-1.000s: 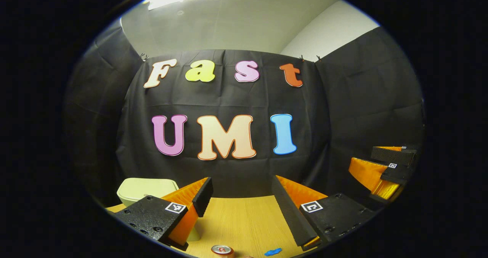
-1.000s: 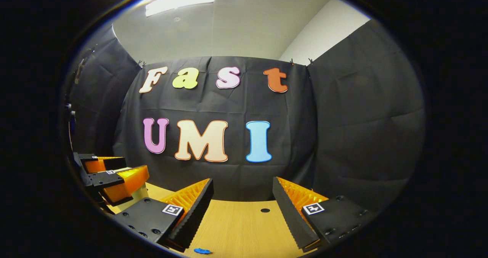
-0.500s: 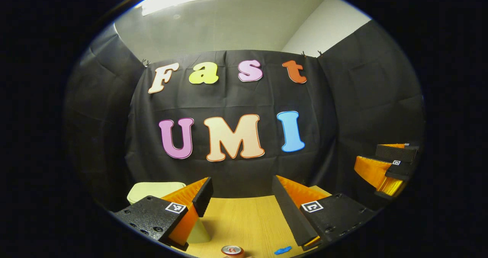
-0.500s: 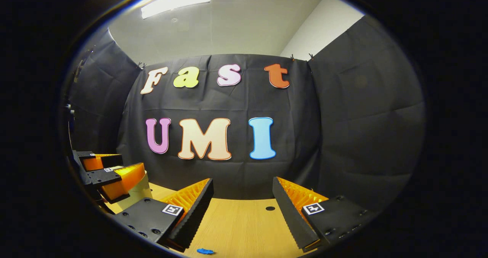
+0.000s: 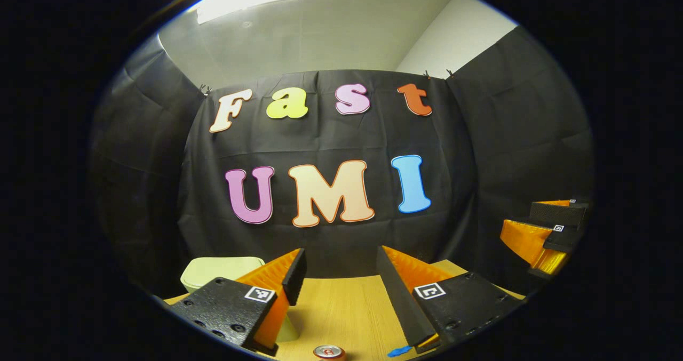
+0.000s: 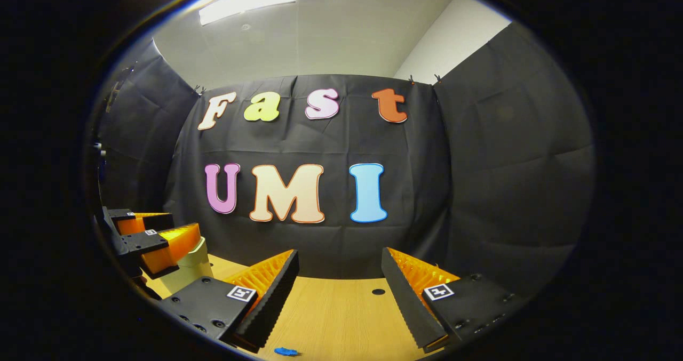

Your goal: Press the lid of the desktop garbage bin to open it, pick up the crumpled paper on the desktop and throw it into the bin, then pick up the pop can on the desktop and drop it into the bin, and finally close the garbage bin lid.

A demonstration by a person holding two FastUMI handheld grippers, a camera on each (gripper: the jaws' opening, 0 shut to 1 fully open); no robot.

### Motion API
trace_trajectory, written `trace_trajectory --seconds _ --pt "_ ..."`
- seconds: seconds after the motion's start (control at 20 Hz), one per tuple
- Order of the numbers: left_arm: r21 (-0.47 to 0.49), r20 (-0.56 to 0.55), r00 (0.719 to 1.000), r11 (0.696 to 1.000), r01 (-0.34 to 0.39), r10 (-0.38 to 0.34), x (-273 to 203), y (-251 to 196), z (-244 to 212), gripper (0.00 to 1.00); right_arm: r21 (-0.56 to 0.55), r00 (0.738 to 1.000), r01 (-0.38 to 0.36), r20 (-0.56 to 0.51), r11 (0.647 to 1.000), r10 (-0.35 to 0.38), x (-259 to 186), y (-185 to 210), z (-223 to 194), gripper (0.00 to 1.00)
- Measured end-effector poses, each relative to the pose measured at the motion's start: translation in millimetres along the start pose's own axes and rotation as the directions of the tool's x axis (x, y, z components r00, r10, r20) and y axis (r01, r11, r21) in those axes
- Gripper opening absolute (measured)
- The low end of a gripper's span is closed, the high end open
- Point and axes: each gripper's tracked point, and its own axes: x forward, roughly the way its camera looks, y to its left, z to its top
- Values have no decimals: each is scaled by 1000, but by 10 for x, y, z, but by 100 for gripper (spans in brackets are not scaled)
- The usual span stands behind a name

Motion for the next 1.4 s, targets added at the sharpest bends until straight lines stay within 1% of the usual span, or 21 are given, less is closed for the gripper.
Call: trace_trajectory --seconds 0.15,0.3,0.35,0.5,0.55,0.6,0.7,0.9,0.95,1.1,1.25,1.4 --pt "10 0 1000 1000 -16 16 2 82 -8 64 -1 1000 -6 2 1000 6 22 53 -6 98" --pt "5 -6 1000 1000 -30 30 -3 178 -23 55 2 1000 -15 -3 1000 15 56 127 -36 98" --pt "3 -8 999 999 -36 36 6 224 -34 42 1 1000 -18 -4 1000 18 69 155 -42 98" --pt "-10 -25 997 998 -69 68 7 381 -73 19 3 1000 -30 -3 1000 30 102 263 -49 98" --pt "-31 -30 998 998 -54 53 21 358 -99 5 3 999 -32 -1 999 32 116 292 -44 98" --pt "-47 -36 998 997 -55 53 6 370 -103 0 4 999 -35 0 999 35 126 325 -42 98" --pt "-56 -48 995 995 -86 84 -8 534 -149 0 4 999 -40 -1 999 40 142 398 -56 98" --pt "-51 -72 991 992 -116 112 42 797 -247 0 10 999 -50 -7 999 50 190 575 -92 98" --pt "-55 -82 988 990 -133 129 55 894 -297 0 8 999 -51 -9 999 51 200 621 -104 98" --pt "-63 -121 976 980 -190 181 89 1205 -457 0 4 998 -55 -16 998 55 217 765 -143 98" --pt "-52 -151 960 967 -248 238 134 1558 -616 0 -6 998 -51 -23 999 51 227 871 -175 98" --pt "-55 -180 947 958 -281 268 198 1821 -776 0 -8 998 -40 -41 999 40 224 936 -252 98"
